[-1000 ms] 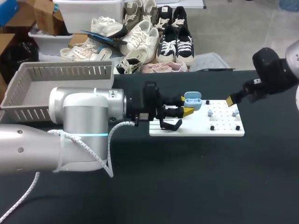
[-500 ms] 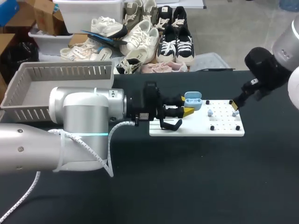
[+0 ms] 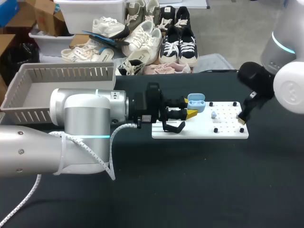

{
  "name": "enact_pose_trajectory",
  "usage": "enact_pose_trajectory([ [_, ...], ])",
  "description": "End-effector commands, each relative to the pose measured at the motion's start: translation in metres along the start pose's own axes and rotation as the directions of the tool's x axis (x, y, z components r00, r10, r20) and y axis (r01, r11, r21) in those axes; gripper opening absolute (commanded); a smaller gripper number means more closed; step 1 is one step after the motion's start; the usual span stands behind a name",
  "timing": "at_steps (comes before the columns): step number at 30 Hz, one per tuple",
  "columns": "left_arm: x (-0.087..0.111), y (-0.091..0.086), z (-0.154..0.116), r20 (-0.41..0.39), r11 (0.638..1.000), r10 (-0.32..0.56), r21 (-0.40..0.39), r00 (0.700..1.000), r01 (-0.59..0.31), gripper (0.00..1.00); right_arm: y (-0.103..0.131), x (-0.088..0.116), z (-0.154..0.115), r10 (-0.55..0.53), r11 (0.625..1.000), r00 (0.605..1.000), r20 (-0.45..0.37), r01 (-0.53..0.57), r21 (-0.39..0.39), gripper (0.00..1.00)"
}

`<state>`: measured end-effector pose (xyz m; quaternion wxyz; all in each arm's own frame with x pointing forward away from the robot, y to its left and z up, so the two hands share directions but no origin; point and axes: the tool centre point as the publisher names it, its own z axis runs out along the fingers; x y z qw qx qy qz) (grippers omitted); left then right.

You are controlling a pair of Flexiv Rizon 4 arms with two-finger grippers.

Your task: Pick up each earbud case from the left stands, insert the matching earbuds, close the lid, and place the case in the box.

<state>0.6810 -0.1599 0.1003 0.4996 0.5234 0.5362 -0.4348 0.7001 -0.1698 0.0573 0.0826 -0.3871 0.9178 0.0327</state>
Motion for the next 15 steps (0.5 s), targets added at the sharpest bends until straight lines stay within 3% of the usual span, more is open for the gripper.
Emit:
enact_pose_trajectory([
  [1, 0.001, 0.000, 0.000, 0.004, 1.000, 0.001, -0.003, 1.000, -0.001, 0.00, -0.006, -0.003, 0.013, 0.004, 1.000, 1.000, -0.021, -0.004, 0.005, 1.00],
  [8, 0.001, 0.000, 0.000, 0.004, 1.000, 0.001, -0.003, 1.000, -0.001, 0.00, -0.007, -0.002, 0.022, 0.069, 0.995, 0.998, 0.008, -0.069, 0.072, 1.00],
  [15, 0.001, 0.000, 0.000, 0.004, 1.000, 0.001, -0.003, 1.000, -0.001, 0.00, -0.003, -0.007, 0.026, 0.128, 0.989, 0.991, 0.028, -0.130, 0.076, 1.00],
])
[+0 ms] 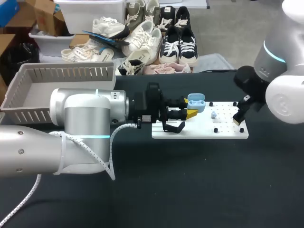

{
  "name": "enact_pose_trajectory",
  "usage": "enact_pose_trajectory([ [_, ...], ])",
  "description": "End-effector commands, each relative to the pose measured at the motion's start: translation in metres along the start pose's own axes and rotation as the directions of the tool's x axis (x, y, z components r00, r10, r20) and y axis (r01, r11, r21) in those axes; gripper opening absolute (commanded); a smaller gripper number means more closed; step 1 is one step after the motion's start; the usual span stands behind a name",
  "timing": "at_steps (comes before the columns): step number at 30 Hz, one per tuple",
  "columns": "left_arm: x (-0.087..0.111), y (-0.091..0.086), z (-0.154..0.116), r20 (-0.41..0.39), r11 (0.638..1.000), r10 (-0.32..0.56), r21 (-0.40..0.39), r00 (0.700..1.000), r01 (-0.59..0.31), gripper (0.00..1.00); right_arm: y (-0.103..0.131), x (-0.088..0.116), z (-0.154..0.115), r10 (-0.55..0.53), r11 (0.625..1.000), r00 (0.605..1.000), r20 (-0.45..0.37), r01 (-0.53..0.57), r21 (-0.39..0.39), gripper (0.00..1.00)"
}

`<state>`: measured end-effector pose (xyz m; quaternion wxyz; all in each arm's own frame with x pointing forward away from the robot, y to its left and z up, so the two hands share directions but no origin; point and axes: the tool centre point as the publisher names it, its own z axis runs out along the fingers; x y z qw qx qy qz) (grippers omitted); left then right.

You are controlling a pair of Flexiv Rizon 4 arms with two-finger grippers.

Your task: Pick up each earbud case from the left stands, insert the matching earbuds, close the lid, and place the case in the box.

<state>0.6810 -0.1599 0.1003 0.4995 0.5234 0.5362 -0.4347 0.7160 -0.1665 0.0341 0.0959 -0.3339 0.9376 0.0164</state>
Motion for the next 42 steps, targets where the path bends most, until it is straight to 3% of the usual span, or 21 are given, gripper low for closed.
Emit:
enact_pose_trajectory([
  [1, 0.001, 0.000, 0.000, 0.004, 1.000, 0.001, -0.003, 1.000, -0.001, 0.00, 0.006, 0.003, 0.001, 0.033, 0.999, 0.999, 0.018, -0.034, 0.025, 1.00],
  [14, 0.001, 0.000, 0.000, 0.004, 1.000, 0.001, -0.003, 1.000, -0.001, 0.00, 0.002, -0.008, -0.007, 0.090, 0.996, 0.996, 0.025, -0.090, 0.004, 1.00],
  [19, 0.001, 0.000, 0.000, 0.004, 1.000, 0.001, -0.003, 1.000, -0.001, 0.00, 0.003, -0.014, -0.009, 0.123, 0.992, 0.992, 0.035, -0.123, 0.001, 0.96],
  [25, 0.001, 0.000, 0.000, 0.004, 1.000, 0.001, -0.003, 1.000, -0.001, 0.00, 0.006, -0.020, -0.007, 0.147, 0.989, 0.988, 0.039, -0.147, -0.002, 0.80],
  [33, 0.001, 0.000, 0.000, 0.004, 1.000, 0.001, -0.003, 1.000, -0.001, 0.00, 0.010, -0.022, -0.002, 0.165, 0.986, 0.986, 0.022, -0.165, 0.000, 0.80],
  [39, 0.001, 0.000, 0.000, 0.004, 1.000, 0.001, -0.003, 1.000, -0.001, 0.00, 0.010, -0.018, -0.001, 0.186, 0.983, 0.983, 0.005, -0.186, 0.007, 0.69],
  [42, 0.001, 0.000, 0.000, 0.004, 1.000, 0.001, -0.003, 1.000, -0.001, 0.00, 0.012, -0.017, -0.002, 0.190, 0.982, 0.982, -0.002, -0.190, 0.012, 0.70],
])
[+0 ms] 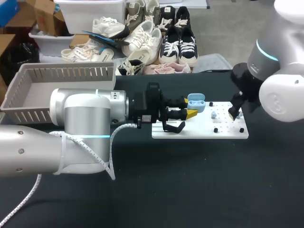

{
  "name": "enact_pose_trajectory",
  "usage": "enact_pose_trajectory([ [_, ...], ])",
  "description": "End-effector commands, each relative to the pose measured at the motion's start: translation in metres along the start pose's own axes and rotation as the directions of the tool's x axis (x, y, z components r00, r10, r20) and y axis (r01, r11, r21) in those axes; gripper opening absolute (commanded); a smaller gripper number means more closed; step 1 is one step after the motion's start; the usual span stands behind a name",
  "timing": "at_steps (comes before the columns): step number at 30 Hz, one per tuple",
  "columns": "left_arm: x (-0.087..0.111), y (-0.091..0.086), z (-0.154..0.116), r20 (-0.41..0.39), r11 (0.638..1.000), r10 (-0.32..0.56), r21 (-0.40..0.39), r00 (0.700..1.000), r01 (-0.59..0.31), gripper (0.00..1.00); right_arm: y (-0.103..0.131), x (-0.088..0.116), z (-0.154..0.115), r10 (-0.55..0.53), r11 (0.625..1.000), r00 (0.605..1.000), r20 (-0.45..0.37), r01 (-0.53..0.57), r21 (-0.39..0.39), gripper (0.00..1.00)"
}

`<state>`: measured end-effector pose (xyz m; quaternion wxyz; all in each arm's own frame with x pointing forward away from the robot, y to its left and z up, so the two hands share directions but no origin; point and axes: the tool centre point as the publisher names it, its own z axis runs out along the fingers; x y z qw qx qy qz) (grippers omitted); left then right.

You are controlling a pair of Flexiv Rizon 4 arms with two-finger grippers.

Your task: Pick up each earbud case from the left stands, insert the matching earbuds, close the lid, and place the case in the box.

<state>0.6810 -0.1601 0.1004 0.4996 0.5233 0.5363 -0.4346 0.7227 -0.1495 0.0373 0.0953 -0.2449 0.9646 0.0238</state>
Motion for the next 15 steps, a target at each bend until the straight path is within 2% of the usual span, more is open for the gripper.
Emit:
enact_pose_trajectory([
  [1, 0.0011, -0.0001, 0.0002, 0.004, 1.000, 0.001, -0.002, 1.000, -0.001, 0.00, 0.0022, 0.0004, -0.0010, 0.006, 1.000, 1.000, -0.005, -0.006, 0.007, 0.69],
  [12, 0.0011, -0.0001, 0.0002, 0.004, 1.000, 0.001, -0.002, 1.000, -0.001, 0.00, 0.0015, 0.0043, 0.0042, 0.029, 1.000, 1.000, -0.012, -0.029, 0.002, 0.66],
  [15, 0.0011, -0.0001, 0.0002, 0.004, 1.000, 0.001, -0.002, 1.000, -0.001, 0.00, 0.0019, 0.0046, 0.0044, 0.034, 0.999, 0.999, -0.013, -0.034, 0.013, 0.58],
])
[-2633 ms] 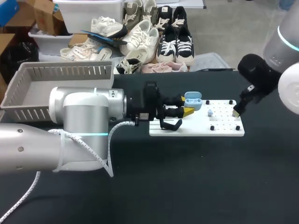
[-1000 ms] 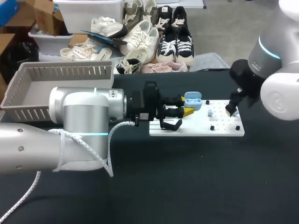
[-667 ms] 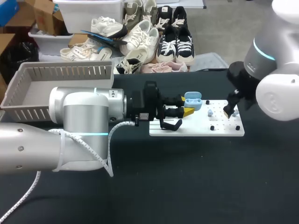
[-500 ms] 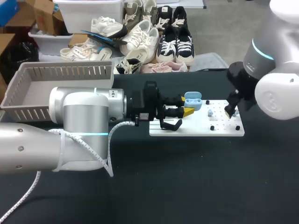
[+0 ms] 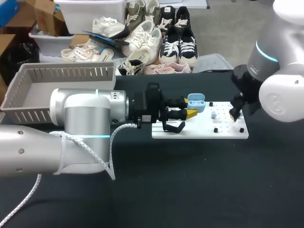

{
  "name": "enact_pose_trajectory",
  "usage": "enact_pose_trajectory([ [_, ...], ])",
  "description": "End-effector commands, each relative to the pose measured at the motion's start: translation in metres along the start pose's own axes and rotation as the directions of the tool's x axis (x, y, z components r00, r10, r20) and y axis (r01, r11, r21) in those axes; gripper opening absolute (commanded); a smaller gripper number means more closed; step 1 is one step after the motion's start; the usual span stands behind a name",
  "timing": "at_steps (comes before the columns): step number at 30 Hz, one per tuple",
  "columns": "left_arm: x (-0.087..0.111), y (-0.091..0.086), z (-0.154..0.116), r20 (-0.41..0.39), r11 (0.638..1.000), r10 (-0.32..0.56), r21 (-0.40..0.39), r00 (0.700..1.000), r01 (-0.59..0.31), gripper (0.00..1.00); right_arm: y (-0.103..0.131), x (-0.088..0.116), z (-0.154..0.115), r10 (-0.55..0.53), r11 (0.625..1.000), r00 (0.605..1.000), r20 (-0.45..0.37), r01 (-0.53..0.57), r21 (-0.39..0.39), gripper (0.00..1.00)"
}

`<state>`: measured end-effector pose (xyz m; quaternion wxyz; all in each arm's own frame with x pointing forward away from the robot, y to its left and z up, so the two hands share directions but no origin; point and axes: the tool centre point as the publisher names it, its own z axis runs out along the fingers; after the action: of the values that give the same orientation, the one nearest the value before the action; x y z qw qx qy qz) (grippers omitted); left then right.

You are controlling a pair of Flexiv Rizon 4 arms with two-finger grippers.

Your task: Pick up each earbud case from the left stands, insert the matching earbuds, close the lid, and place the case in the box.

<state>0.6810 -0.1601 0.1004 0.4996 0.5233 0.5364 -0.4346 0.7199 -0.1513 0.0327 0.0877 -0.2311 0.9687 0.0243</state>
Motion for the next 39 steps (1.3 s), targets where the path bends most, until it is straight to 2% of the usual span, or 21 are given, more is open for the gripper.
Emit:
enact_pose_trajectory([
  [1, 0.001, 0.000, 0.000, 0.004, 1.000, 0.001, -0.002, 1.000, -0.001, 0.00, 0.002, 0.001, 0.001, 0.006, 1.000, 1.000, 0.002, -0.006, 0.016, 0.58],
  [18, 0.001, 0.000, 0.000, 0.004, 1.000, 0.001, -0.002, 1.000, -0.001, 0.00, -0.004, 0.002, 0.009, 0.018, 1.000, 1.000, -0.011, -0.018, 0.021, 0.50],
  [28, 0.001, 0.000, 0.000, 0.004, 1.000, 0.001, -0.002, 1.000, -0.001, 0.00, -0.008, -0.004, 0.010, 0.020, 0.999, 1.000, -0.007, -0.020, 0.028, 0.48],
  [39, 0.001, 0.000, 0.000, 0.004, 1.000, 0.001, -0.002, 1.000, -0.001, 0.00, -0.008, -0.007, 0.010, 0.026, 0.999, 1.000, -0.006, -0.026, 0.028, 0.42],
])
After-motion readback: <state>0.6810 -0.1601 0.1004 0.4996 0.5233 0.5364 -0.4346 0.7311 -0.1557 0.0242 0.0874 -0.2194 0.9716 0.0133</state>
